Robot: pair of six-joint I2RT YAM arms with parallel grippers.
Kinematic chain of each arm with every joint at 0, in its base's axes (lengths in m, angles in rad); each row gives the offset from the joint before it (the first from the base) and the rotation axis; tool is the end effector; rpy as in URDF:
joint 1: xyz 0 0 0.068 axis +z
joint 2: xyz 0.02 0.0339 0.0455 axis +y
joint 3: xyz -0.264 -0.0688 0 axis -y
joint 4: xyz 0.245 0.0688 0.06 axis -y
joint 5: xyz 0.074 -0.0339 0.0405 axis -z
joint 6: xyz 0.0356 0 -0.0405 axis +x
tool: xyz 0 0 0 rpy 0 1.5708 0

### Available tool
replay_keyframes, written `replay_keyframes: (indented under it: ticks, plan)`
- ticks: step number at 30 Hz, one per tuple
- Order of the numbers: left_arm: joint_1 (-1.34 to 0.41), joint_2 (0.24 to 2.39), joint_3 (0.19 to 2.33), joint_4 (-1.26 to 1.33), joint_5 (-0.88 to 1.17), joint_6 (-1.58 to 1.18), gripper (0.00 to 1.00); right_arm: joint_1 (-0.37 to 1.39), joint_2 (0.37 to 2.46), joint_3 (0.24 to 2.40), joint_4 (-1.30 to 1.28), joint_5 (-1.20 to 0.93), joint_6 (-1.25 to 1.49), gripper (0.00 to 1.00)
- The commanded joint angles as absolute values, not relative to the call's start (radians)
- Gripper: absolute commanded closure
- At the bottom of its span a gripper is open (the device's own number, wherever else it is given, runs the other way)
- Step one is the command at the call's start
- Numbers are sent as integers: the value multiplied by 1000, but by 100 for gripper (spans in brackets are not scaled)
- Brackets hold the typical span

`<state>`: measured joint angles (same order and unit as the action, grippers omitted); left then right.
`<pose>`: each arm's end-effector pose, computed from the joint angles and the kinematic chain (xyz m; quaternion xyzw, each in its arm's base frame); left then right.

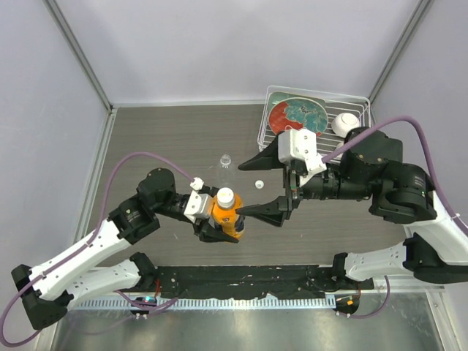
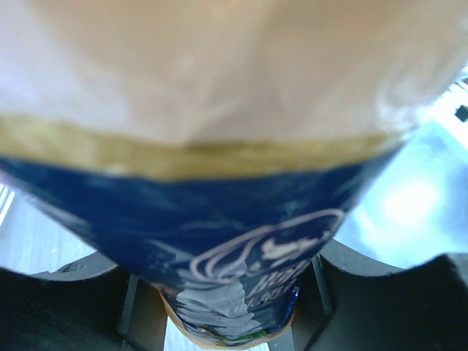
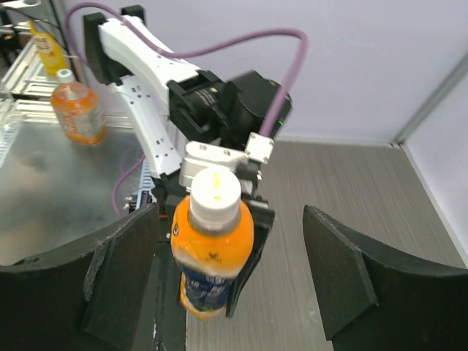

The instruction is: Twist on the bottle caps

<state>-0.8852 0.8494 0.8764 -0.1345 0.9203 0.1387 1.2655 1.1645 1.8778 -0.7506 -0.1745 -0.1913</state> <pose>0.0945 -0.1603 0.3681 0.5852 0.4359 -0.5260 0.4369 0.0454 0.1646 0.5576 -0.5227 0.4951 0.4075 0.5617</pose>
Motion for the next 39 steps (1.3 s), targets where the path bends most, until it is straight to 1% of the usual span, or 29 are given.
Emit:
replay_keyframes:
  ticks: [1,6,9,14,15,18,39]
  plan:
    - [-882,864,925,-210,1098,186,64,1232,1223,1945,-673,-416,-239,17]
    - [-882,861,917,-222,1101,189,64,1190,1259,1942,-629,-550,-212,18]
    - [-882,857,913,-213,1103,190,64,1151,1285,1927,-606,-633,-180,21]
    - [-882,848,911,-215,1103,190,64,1085,1293,1888,-545,-738,-117,32]
    - [-881,847,910,-213,1100,190,65,1078,1292,1882,-531,-752,-111,35]
    - [-882,842,904,-199,1088,187,65,1057,1286,1855,-503,-791,-81,39]
    - [-879,844,879,-110,988,123,69,1042,1200,1735,-396,-873,-9,40]
